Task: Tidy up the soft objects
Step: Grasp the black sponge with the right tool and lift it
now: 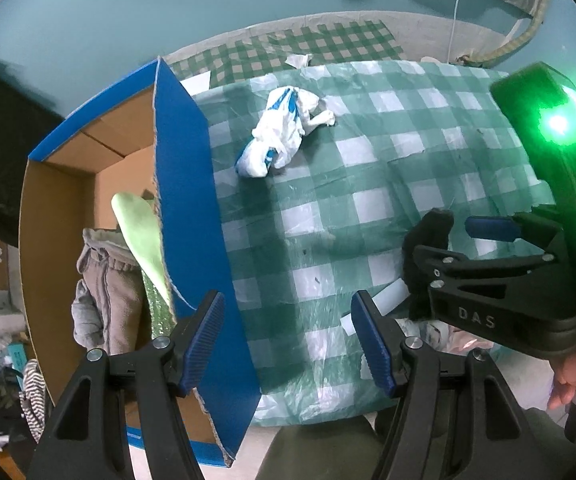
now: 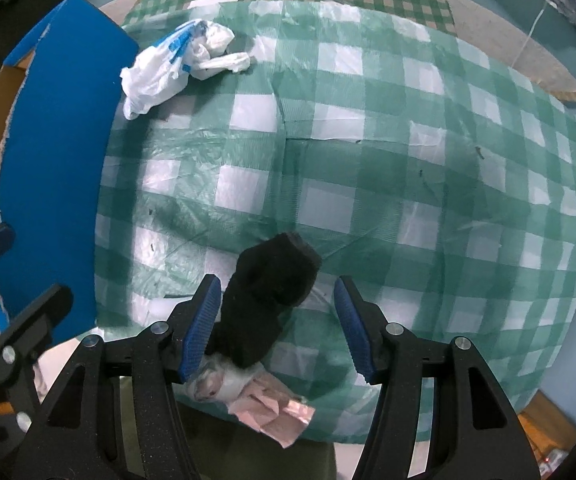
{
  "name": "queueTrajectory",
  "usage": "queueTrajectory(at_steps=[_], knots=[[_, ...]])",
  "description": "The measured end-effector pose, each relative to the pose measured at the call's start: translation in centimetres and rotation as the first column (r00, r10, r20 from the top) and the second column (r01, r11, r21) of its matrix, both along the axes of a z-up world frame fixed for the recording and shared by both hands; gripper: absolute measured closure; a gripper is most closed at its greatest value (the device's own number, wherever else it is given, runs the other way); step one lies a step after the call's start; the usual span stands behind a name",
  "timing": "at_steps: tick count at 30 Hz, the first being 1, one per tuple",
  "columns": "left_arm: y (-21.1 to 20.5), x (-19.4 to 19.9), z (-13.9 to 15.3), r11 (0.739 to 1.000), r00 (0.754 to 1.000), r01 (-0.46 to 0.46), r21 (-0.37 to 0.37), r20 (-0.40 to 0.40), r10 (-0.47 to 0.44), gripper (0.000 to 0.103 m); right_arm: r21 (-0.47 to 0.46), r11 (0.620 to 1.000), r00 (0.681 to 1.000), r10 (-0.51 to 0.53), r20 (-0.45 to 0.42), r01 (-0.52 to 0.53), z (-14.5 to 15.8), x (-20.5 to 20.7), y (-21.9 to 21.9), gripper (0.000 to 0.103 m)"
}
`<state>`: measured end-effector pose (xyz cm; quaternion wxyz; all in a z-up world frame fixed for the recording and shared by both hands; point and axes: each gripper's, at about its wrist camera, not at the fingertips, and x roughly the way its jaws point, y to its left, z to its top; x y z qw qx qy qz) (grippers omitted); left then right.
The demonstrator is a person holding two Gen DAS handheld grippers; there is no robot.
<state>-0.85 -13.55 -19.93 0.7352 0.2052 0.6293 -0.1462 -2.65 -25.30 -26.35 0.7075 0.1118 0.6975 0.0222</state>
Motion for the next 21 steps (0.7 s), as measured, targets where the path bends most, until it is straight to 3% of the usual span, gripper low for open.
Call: queueTrajectory(at_steps=[15, 17, 19, 21], knots=[[-0.1, -0.5, -1.3, 1.0, 1.0, 0.011, 0.018, -0.001, -0.011, 0.036, -0.016, 1.0, 0.999, 0.012, -0.043, -0.013, -3.1, 0.6, 1.4, 0.044], [-0.2, -0.5, -1.4, 1.0, 1.0, 0.017, 0.018, 0.0, -0.017, 0.036, -0.03, 0.999, 0.999, 0.026, -0.044, -0.028, -3.3, 0.6, 1.9, 0.05], [-0.3, -0.6, -1.5, 0.999, 1.0, 0.023, 0.024, 0.001, -0.023, 0.036, -0.033, 0.999, 0.999, 0.036, -0.042, -0.037, -3.4, 0.5, 2.1, 0.064], [-0.3, -0.6, -1.5, 0.999, 1.0, 0.027, 0.017, -0.004, -0.026, 0.036, -0.043, 0.998, 0.999, 0.039, -0.034, -0.041, -3.3, 0.2, 2.4, 0.067]])
